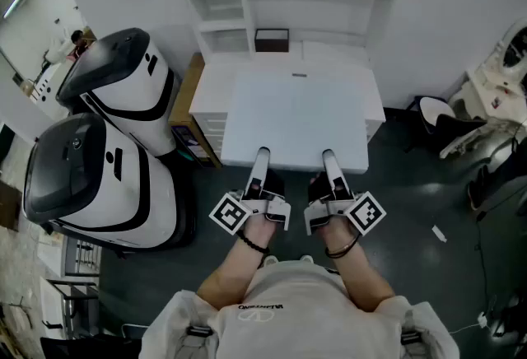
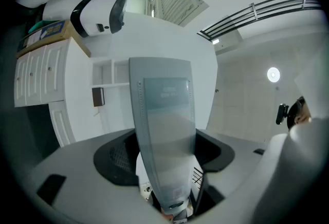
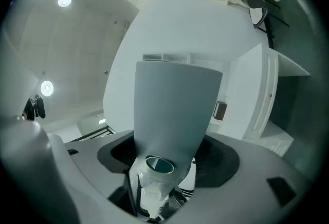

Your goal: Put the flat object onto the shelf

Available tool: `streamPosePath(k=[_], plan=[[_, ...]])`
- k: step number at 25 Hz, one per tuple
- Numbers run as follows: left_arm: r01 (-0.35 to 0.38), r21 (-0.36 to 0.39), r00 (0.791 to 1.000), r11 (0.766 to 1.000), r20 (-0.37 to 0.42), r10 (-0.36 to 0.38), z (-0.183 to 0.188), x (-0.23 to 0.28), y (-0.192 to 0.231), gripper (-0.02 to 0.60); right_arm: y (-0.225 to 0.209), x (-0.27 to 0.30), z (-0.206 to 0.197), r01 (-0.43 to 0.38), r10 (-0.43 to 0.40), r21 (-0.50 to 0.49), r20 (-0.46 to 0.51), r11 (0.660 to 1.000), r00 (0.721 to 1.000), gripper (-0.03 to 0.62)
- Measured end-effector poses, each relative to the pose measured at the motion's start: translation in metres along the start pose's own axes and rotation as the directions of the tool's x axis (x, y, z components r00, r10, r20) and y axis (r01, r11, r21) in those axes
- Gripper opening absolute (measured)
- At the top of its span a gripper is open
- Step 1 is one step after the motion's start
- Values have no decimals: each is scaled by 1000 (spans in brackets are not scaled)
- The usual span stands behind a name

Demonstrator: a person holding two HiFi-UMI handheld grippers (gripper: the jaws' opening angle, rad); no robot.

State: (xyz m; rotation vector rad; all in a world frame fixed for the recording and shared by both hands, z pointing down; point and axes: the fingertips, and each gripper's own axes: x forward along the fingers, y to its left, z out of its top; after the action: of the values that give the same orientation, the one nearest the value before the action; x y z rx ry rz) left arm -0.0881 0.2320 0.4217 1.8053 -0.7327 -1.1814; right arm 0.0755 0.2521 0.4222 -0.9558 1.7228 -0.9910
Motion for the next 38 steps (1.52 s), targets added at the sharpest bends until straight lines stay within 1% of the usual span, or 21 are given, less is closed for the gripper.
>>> streamPosePath(k=[6, 9, 15, 18, 24, 30, 38], plan=[[-1, -1, 1000, 1000, -4, 1, 1, 0, 1, 308, 0, 2, -1, 1, -1, -2, 4, 1000, 1000, 323], [0, -9, 1000, 1000, -7, 0, 2, -1, 1, 308, 0, 1, -1, 5, -5, -20, 17, 1000, 1000, 330], [6, -17, 1000, 1000, -11, -6, 22, -10, 4, 309, 3, 7, -21, 4, -4, -31, 17, 1000, 1000, 330], [6, -20, 1000, 1000, -17, -6, 23, -10, 6, 310, 3, 7, -23, 2, -2, -28, 23, 1000, 1000, 330], [-3, -31, 1000, 1000, -24, 3, 42, -13, 15, 309, -2, 15, -42, 23, -23, -25, 28, 999, 999, 330], [-4, -30, 1000, 1000, -20, 4, 41, 3, 25, 310, -11, 30, -32, 23, -22, -25, 27, 999, 999, 330], [-11, -4, 1000, 1000, -8, 11, 40, 52, 46, 309, -35, 73, -3, 5, -5, -4, 10, 1000, 1000, 330]])
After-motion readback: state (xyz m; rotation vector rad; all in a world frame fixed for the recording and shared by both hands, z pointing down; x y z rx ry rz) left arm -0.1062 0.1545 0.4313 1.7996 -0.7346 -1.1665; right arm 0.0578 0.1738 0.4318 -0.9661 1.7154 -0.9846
